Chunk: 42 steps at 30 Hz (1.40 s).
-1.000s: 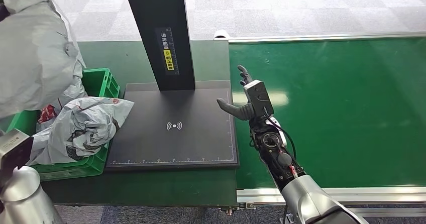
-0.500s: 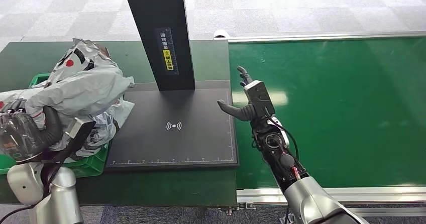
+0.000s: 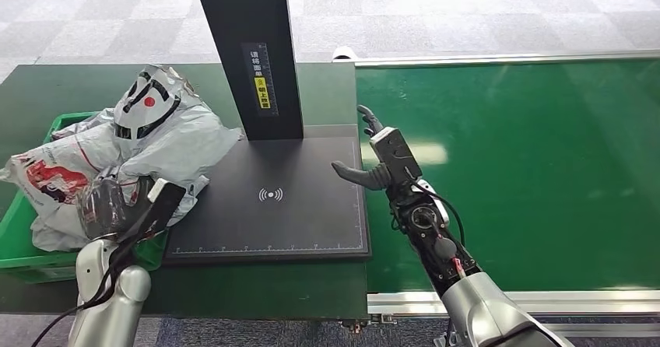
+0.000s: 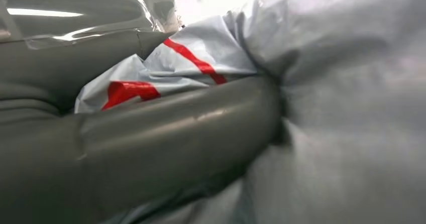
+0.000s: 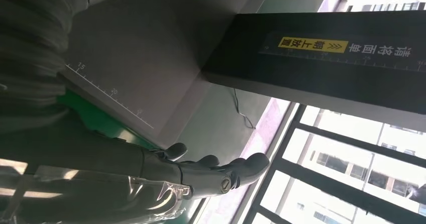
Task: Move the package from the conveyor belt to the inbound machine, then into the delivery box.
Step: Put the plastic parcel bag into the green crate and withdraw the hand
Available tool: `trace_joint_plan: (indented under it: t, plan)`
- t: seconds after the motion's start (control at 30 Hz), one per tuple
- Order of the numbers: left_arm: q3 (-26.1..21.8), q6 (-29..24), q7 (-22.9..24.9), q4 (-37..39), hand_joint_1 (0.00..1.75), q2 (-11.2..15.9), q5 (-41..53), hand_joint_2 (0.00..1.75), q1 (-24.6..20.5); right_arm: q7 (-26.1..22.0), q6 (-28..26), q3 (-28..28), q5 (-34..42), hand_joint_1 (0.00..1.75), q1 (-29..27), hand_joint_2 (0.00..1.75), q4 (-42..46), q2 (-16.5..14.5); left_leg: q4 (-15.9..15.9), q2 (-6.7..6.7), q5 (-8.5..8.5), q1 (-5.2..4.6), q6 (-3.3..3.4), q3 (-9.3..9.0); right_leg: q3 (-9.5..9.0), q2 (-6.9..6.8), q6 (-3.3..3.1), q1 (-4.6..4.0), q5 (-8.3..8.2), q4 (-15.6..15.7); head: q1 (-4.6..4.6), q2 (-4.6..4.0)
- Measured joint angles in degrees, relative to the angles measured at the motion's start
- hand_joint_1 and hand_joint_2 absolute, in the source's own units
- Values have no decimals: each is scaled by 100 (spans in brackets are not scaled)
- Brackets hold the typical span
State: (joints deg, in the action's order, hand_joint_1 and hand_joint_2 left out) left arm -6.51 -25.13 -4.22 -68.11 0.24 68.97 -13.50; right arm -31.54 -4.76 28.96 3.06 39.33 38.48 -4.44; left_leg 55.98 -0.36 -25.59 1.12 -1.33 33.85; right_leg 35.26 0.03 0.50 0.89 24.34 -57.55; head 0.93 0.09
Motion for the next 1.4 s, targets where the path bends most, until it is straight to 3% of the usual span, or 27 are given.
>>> trace_joint_plan:
  t: [0.1,0.27,0.33,0.43,0.57,0.63,0.77,0.83,1.07,1.4]
  plan:
    - [19,481,-146,-5,0,65,-560,0,-9,3,25,-2,-30,0,2,175,-2,0,-2,-2,0,0,0,-13,-13,-1,-1,0,2,0,1,0]
    - [59,466,-209,-5,0,97,-654,0,27,4,32,-5,-37,0,3,175,-2,-1,-2,-1,3,1,1,-17,-17,-1,-2,-1,2,0,0,0]
    - [79,28,-259,-18,0,93,-574,0,66,7,30,-9,-43,0,1,175,-2,-2,-1,-1,4,0,1,-18,-17,0,-2,-1,1,0,-1,0]
    - [100,-1107,-371,-154,0,61,-341,0,162,42,16,-28,-74,0,-14,175,0,-6,0,3,4,1,1,-17,-13,3,-2,-1,-1,0,-1,0]
    - [81,-1470,-562,-417,0,3,-211,0,265,63,9,-42,-102,0,-32,175,1,-19,0,2,0,1,0,-9,-5,2,-1,-1,1,0,0,0]
    - [-94,-1488,-1180,-664,0,-164,-189,0,312,66,9,-43,-103,0,-32,175,1,-28,0,4,-1,1,-1,-1,2,3,0,-2,1,0,1,0]
    - [-994,-1512,-3142,-1276,0,-813,-641,0,295,70,-7,-43,-94,0,-28,175,1,-62,1,7,-5,0,2,4,7,4,0,-1,2,0,-1,0]
    - [-1395,-1513,-3465,-1561,0,-1073,-833,0,264,68,-29,-43,-73,0,-27,175,1,-78,1,6,-6,1,4,4,8,5,0,-1,2,1,0,0]
    - [-2024,-1514,-3557,-2376,0,-1527,-1137,0,146,26,-167,-41,-9,0,-23,175,-38,-122,0,4,-6,2,4,4,7,4,-1,-3,2,1,-1,0]
    - [-2187,-1509,-3561,-2592,0,-1648,-1369,0,67,-41,-251,-39,55,0,-23,175,-119,-152,0,4,-6,1,3,5,8,4,-1,-3,3,1,-1,0]
